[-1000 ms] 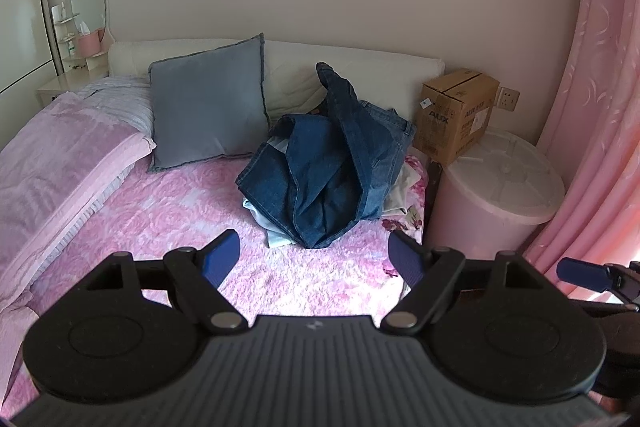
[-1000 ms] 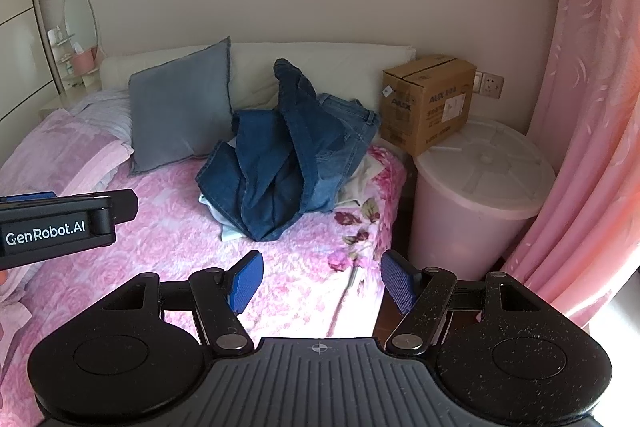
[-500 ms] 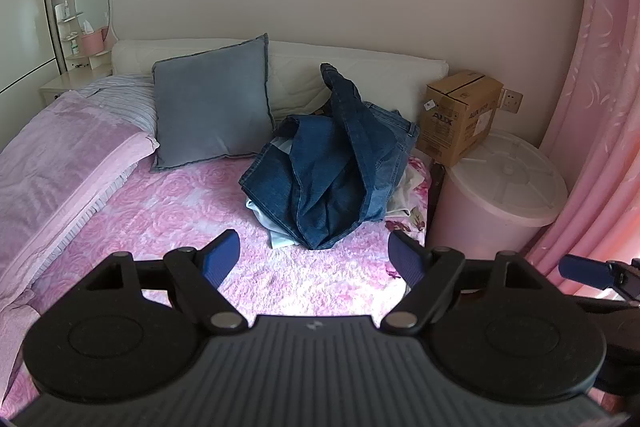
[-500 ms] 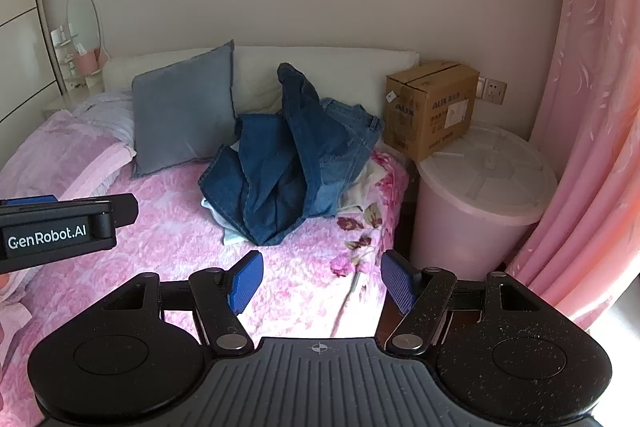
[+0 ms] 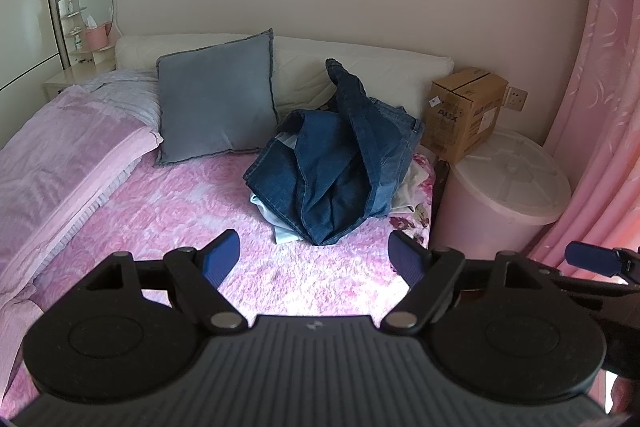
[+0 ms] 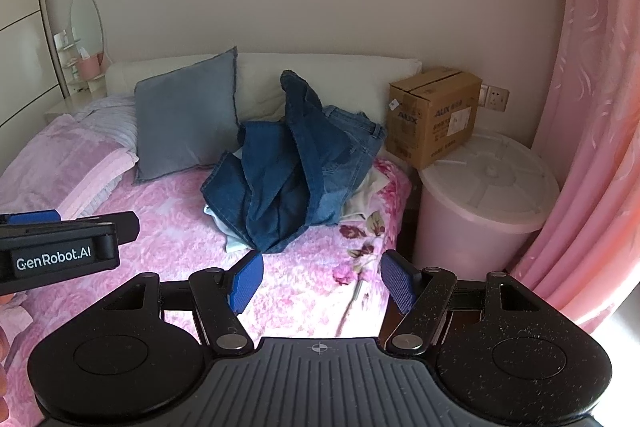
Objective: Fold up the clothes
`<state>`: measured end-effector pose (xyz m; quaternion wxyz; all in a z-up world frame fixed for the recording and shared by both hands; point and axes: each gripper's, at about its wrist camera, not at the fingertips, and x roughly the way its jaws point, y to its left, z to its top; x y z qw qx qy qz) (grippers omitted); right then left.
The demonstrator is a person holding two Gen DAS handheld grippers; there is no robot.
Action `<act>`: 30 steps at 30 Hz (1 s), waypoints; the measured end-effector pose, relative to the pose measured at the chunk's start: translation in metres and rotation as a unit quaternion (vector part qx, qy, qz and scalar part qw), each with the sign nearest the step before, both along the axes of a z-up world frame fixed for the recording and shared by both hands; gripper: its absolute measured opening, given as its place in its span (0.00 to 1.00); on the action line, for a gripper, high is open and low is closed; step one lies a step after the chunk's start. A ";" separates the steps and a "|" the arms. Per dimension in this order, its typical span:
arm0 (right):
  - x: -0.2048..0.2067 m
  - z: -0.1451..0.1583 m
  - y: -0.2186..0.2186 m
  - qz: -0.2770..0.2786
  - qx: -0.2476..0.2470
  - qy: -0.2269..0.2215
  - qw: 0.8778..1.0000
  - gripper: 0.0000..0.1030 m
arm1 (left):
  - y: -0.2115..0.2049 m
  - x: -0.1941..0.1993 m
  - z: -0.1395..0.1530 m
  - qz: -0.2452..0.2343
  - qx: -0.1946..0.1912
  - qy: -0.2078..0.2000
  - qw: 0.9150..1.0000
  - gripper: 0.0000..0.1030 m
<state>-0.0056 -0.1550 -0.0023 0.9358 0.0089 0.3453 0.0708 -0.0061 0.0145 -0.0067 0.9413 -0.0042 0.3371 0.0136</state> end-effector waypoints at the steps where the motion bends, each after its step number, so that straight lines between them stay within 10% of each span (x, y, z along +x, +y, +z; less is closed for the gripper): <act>1: 0.001 0.000 0.001 0.001 0.000 0.000 1.000 0.67 | 0.001 0.000 0.000 0.002 0.000 0.000 1.000 0.77; 30: 0.022 -0.005 0.008 0.028 -0.014 -0.009 0.999 0.67 | 0.030 0.013 -0.005 0.048 -0.033 0.021 0.998 0.76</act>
